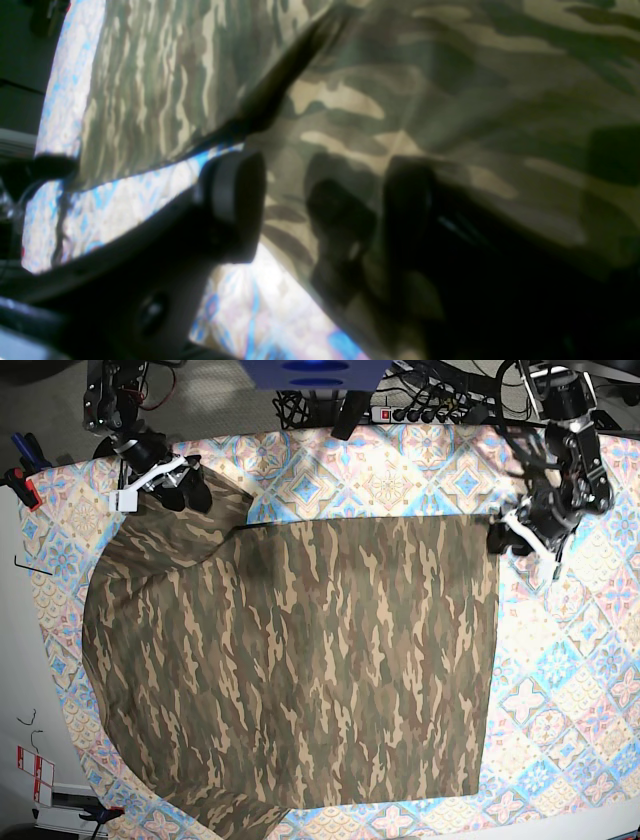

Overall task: Fold the T-shirt properly
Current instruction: 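Grasp the shirt's shoulder edges with the left and right grippers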

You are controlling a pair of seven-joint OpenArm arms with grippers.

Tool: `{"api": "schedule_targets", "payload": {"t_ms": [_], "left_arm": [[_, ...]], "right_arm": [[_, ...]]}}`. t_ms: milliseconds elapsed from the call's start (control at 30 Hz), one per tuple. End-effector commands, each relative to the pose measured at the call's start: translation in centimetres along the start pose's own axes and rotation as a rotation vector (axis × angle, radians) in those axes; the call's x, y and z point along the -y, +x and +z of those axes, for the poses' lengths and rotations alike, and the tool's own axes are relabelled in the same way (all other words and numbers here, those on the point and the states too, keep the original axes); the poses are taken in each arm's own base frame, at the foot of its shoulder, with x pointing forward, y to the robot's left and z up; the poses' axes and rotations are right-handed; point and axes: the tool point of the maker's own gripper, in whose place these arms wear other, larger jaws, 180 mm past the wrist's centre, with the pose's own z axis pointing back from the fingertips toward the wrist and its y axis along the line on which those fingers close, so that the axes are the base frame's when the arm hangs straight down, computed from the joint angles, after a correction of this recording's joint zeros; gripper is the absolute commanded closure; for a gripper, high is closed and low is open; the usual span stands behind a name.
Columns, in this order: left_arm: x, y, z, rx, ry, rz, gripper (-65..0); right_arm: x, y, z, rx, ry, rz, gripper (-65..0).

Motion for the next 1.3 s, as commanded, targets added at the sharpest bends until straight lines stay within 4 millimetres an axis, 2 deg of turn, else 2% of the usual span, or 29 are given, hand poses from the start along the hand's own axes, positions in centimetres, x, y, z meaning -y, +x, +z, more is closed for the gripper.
{"api": "schedule_targets", "payload": {"t_ms": [0,267,400,467,567,633,700,800,867,1067,1267], "left_arm": [[0.1,-0.7,-0.3,-0.042,-0.006,-0.009,-29.1],[5.3,-3.8,-3.5,-0.156,-0.141,-0.054,-29.0],[7.1,-7.0,-3.7,-0.24,-0.183,-0.069,-28.2],[8.2,-7.9,-3.9,-0.268,-0.211,-0.093,-24.3],[9.3,-8.7,-4.2,-0.297,-0.239,-0.12,-14.2],[9.6,-8.8,-4.3,-0.303,-0.246,-0.127,-8.1],[9.5,-8.7,-4.3,-0.301,-0.245,-0.13,-4.4],[9.5,-8.7,-4.3,-0.304,-0.243,-0.136,-1.7],[9.5,-8.7,-4.3,-0.303,-0.242,-0.136,-1.4],[9.2,-8.1,-4.2,-0.26,-0.239,-0.121,-1.2],[8.8,-9.1,-3.7,-0.252,-0.23,-0.093,-1.1]], "right_arm": [[1.2,-2.4,0.6,-0.113,-0.055,0.019,-38.5],[1.3,-2.6,0.7,-0.124,-0.056,0.019,-38.5],[1.4,-3.2,0.9,-0.164,-0.061,0.019,-38.5],[1.4,-3.2,0.8,-0.163,-0.061,0.02,-38.5],[1.4,-3.1,0.8,-0.158,-0.06,0.02,-38.4],[1.5,-3.0,0.8,-0.156,-0.061,0.023,-35.6],[1.5,-2.9,0.8,-0.155,-0.06,0.024,-28.0],[1.5,-2.8,0.8,-0.153,-0.062,0.025,-9.3],[1.8,-2.6,0.9,-0.155,-0.065,0.033,0.0],[3.1,-1.5,1.6,-0.155,-0.088,0.069,-0.7],[3.8,2.6,3.2,-0.043,-0.122,0.119,-0.7]]}}
